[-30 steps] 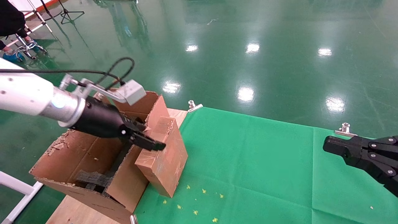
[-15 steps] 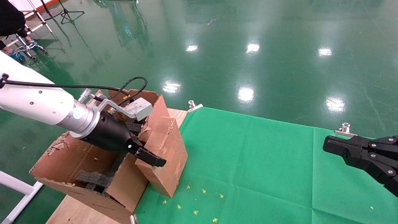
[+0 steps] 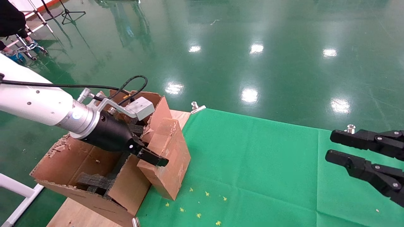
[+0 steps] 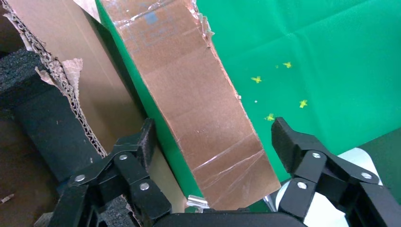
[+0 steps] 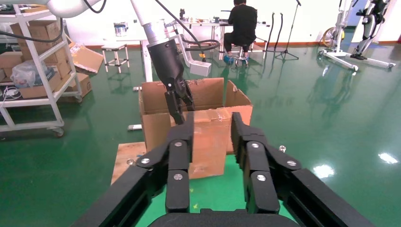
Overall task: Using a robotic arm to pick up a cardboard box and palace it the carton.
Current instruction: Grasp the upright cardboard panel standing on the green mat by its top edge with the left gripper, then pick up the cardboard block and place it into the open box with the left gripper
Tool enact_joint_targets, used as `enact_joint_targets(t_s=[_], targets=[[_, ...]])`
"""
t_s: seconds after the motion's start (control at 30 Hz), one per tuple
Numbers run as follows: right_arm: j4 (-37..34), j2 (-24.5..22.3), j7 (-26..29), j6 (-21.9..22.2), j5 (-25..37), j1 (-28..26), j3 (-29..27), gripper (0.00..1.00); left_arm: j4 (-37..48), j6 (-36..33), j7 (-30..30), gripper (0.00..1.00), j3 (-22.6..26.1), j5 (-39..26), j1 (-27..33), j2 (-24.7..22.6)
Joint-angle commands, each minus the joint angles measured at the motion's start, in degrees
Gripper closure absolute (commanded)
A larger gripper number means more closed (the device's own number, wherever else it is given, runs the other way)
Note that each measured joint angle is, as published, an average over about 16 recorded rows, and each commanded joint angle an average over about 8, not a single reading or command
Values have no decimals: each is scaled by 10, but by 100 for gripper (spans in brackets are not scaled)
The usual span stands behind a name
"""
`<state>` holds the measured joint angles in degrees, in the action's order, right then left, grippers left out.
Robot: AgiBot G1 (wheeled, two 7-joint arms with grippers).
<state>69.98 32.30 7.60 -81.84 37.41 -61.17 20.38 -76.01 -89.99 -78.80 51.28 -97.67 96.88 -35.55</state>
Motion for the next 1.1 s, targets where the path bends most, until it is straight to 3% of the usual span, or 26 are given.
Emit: enact_joint_targets(t_s=[0.03, 0.7, 1.1], targets=[[0, 0, 0, 0, 0, 0, 0, 0, 0, 0, 0, 100, -1, 0, 0, 0], [0, 0, 0, 0, 0, 0, 0, 0, 3, 5, 1, 100, -6, 4, 2, 2], [0, 0, 0, 0, 0, 0, 0, 0, 25, 62, 28, 100, -88, 55, 103, 46]])
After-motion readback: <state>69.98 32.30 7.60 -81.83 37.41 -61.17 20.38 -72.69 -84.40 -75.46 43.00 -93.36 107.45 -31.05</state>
